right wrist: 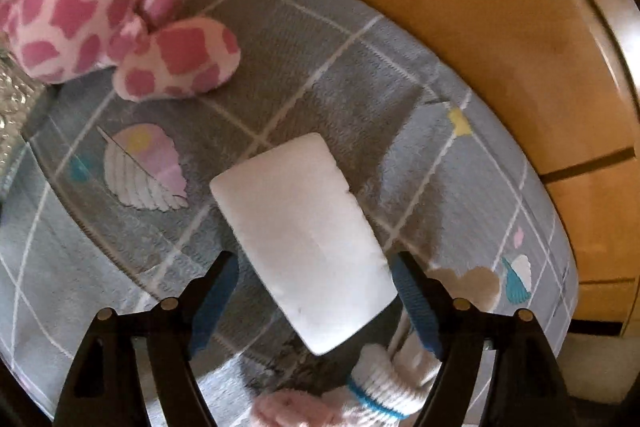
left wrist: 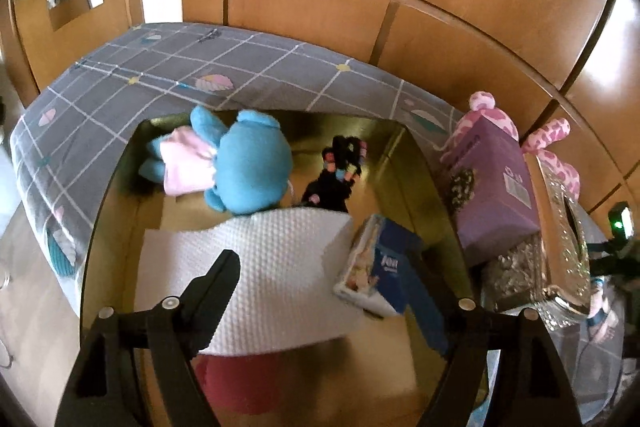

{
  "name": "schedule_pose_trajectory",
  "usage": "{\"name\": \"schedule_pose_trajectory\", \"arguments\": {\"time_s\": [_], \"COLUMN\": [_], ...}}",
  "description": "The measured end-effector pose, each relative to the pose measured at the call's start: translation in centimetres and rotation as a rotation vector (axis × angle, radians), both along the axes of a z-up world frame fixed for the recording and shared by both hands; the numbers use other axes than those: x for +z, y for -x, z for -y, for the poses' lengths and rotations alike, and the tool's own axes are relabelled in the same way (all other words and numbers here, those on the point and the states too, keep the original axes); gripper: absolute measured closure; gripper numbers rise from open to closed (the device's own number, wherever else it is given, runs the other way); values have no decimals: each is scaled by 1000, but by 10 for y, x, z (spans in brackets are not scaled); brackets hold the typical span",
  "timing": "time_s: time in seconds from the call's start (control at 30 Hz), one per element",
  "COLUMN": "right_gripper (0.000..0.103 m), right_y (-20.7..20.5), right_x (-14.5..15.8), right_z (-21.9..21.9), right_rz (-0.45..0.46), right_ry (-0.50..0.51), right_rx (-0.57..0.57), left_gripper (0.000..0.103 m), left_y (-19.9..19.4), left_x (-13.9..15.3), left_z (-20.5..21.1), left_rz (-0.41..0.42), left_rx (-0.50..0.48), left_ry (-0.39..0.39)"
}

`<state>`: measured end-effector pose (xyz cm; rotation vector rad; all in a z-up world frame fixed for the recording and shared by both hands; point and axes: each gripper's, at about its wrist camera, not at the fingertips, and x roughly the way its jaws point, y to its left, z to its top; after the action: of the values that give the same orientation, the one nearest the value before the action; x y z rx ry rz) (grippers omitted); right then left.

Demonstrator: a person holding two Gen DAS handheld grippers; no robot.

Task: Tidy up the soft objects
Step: 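Grasp the white rectangular pad with the right tool and lift it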

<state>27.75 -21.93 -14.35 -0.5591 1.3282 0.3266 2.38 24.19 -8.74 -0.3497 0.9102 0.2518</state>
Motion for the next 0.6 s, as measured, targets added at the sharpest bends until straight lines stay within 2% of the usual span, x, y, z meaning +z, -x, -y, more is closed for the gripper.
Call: {"name": "schedule_pose_trajectory", "arguments": {"time_s": [0.3, 0.37, 0.4, 0.47, 0.6], "right_gripper": [22, 25, 32, 36, 38], "right_y": [-16, -20, -19, -17, -8], "right_x": [-2, -3, -2, 0, 8], "right_z": [5, 8, 10, 14, 16], "right_rz": [-22, -23, -22, -22, 13], "right_ry": [-62, -77, -95, -136, -173], "right_rx": [-22, -36, -48, -79, -123], "left_gripper": [22, 22, 22, 22, 22], "left_y": [15, 17, 17, 18, 22], "left_x": [8, 8, 8, 10, 15], "left_z": [21, 23, 25, 29, 35], "left_rz": [-1, -2, -3, 1, 16], "left_rx": [-45, -55, -59, -67, -83], "left_ry": [-30, -19, -17, -15, -25]}}
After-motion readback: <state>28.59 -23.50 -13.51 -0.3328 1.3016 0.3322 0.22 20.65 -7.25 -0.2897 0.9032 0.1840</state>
